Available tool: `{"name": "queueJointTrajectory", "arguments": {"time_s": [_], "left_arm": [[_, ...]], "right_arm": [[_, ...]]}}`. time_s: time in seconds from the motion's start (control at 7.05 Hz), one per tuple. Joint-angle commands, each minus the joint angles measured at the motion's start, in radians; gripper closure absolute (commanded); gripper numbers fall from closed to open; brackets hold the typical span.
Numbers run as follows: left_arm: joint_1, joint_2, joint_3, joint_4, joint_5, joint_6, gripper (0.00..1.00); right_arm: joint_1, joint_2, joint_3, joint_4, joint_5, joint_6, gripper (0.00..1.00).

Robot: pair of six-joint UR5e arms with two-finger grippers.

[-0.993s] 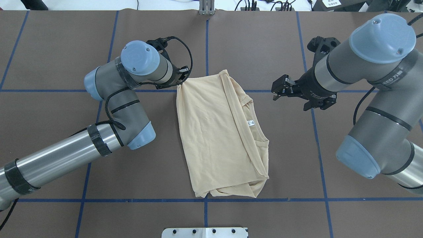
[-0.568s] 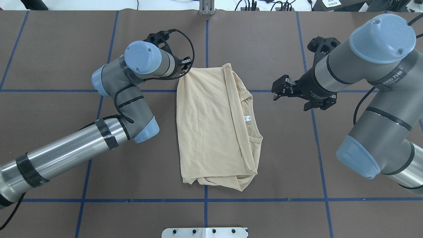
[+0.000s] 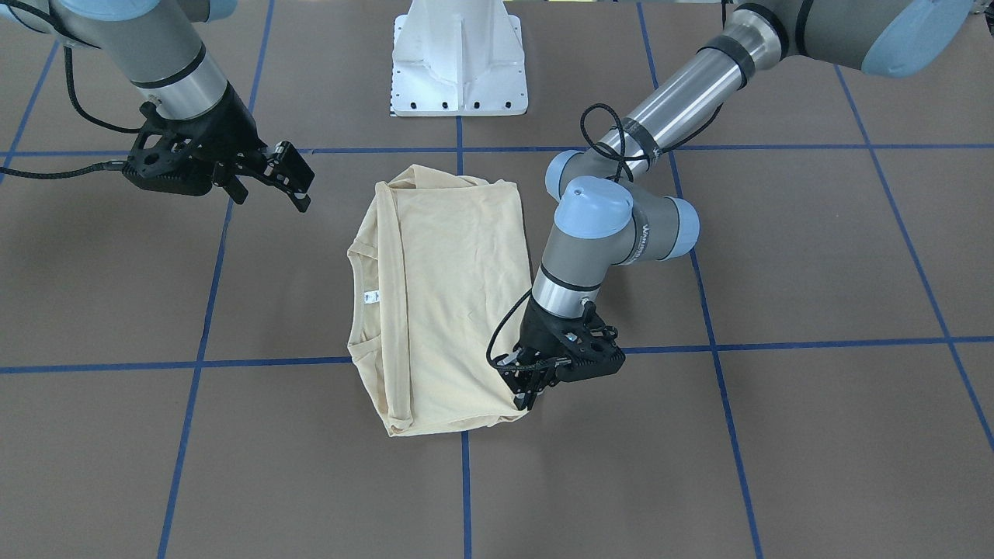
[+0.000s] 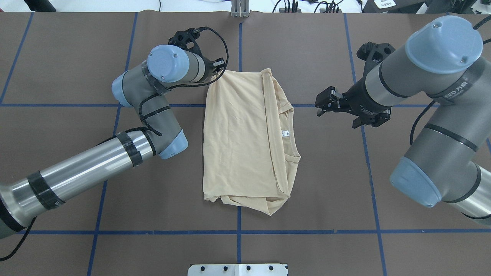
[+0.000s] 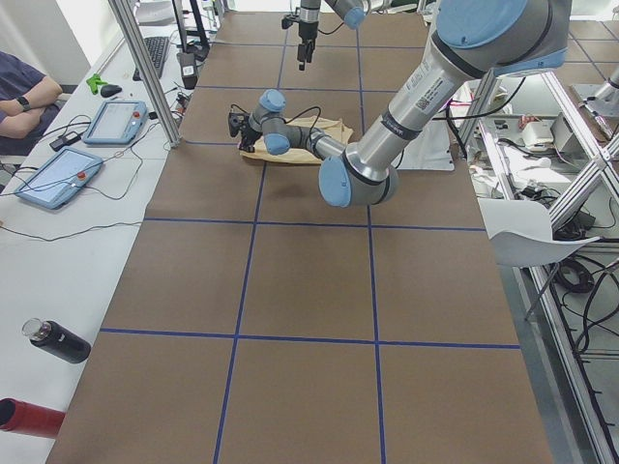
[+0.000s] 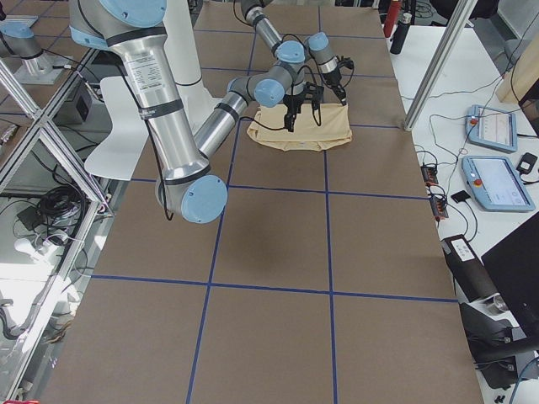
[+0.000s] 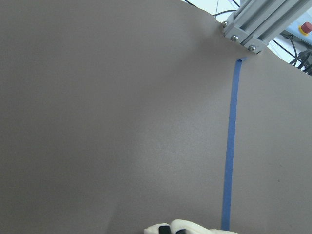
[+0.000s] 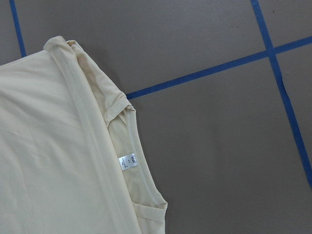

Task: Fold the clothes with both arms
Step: 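Release the shirt and raise the left gripper while the right gripper approaches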

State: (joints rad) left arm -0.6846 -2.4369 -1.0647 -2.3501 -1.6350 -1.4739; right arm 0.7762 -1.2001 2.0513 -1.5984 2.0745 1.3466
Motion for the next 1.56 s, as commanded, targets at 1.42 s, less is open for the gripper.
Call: {"name": "queueJointTrajectory", "arguments": {"time_s": [1.42], "left_arm": [[-0.128, 0.433, -0.549, 0.261, -0.233, 0.262, 0.0]], "right_arm": [[-0.336, 0.139, -0.242, -0.008, -0.336, -0.381, 0.0]]}}
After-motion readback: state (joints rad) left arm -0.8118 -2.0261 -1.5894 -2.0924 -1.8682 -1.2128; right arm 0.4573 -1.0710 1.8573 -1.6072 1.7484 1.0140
